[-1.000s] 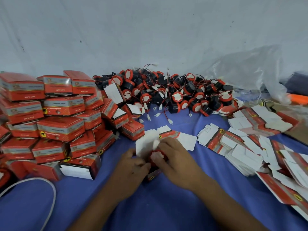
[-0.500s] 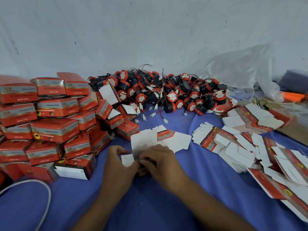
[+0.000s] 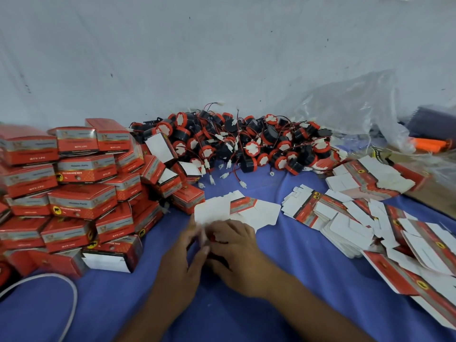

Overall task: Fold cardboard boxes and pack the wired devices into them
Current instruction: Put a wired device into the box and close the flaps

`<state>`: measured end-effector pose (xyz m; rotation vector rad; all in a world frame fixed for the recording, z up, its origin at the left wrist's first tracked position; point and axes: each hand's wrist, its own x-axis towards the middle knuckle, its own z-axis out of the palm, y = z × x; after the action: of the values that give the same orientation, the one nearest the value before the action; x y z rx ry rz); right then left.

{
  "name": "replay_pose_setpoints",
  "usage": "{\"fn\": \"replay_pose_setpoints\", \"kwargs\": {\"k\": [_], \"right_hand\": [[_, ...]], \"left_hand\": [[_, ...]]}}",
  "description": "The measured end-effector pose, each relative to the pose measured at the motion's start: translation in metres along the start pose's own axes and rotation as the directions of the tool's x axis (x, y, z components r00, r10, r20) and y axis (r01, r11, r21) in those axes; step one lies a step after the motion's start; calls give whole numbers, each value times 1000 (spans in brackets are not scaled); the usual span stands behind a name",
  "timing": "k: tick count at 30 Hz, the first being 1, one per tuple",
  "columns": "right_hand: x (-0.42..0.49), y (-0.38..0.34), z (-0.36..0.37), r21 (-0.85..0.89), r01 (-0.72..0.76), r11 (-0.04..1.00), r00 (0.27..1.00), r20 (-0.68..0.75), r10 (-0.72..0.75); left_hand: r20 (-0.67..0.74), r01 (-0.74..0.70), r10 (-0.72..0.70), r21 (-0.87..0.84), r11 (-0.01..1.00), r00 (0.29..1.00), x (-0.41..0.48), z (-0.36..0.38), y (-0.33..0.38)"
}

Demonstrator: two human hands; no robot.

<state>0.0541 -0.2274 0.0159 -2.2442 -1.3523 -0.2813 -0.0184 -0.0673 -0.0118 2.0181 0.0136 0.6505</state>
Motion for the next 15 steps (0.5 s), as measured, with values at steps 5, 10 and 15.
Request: {"fn": "replay_pose_setpoints", "kwargs": {"k": [5, 10, 15], "right_hand": [[-1, 3, -8, 128, -13, 992, 995, 102, 0], [3, 27, -33, 653, -214, 726, 930, -91, 355], [8, 54, -26, 931, -316, 180, 666, 83, 742]], "left_hand": [[26, -110, 109, 57, 992, 994, 4, 2, 0], [5, -47, 46, 123, 991, 999, 8, 4, -1], [-7, 22, -22, 21, 1000, 1000, 14, 6, -8]]}}
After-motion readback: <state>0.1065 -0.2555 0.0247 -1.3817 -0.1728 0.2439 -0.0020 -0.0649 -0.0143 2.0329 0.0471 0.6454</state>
